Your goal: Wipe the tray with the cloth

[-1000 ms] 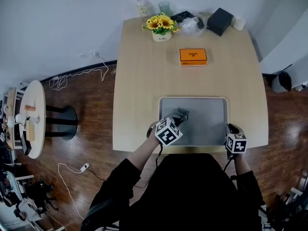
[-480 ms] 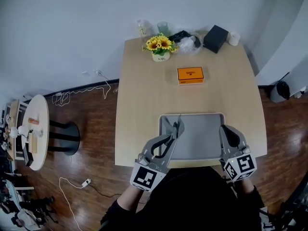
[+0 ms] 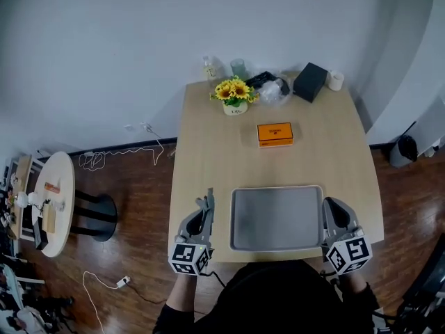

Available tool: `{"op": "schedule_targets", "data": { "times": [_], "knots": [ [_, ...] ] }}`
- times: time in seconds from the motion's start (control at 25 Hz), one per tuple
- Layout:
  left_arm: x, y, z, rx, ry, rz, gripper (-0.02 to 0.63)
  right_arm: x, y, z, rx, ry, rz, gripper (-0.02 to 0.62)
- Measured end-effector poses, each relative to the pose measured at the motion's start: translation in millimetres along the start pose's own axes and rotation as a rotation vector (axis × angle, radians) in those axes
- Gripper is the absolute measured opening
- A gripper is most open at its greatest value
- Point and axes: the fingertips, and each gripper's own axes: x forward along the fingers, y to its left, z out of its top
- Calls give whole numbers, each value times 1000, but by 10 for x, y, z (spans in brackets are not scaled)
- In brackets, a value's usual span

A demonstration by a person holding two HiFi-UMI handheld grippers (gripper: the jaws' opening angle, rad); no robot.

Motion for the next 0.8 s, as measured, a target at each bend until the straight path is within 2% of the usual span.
{"op": "schedule_targets", "data": {
  "times": [0.08,0.2,0.36,0.4,0.44,0.48,0.56,0.64,0.8],
  "knots": [
    [76,220,-326,-51,50,42,2,-5,-74,-78,31,18,-20,0],
    [239,497,-1035,-141,192,98,2,12,-64,-168,54,43,-27,0],
    [385,626,-1958,-331,397,107,14,49,32,-155,57,43,-7,0],
    [383,642,-2075,-356,424,118,49,52,44,-153,55,43,-4,0],
    [364,650,-2114,-357,434,130,151,52,52,-146,54,43,-2,0],
    [331,641,-2072,-336,428,138,227,48,55,-136,53,43,-1,0],
    [249,551,-1774,-254,378,128,247,39,44,-119,54,43,-2,0],
    [173,351,-1271,-165,287,79,247,45,25,-134,64,45,-4,0],
    [82,-357,-158,-53,62,-93,228,77,40,-159,88,46,5,0]
  ]
}}
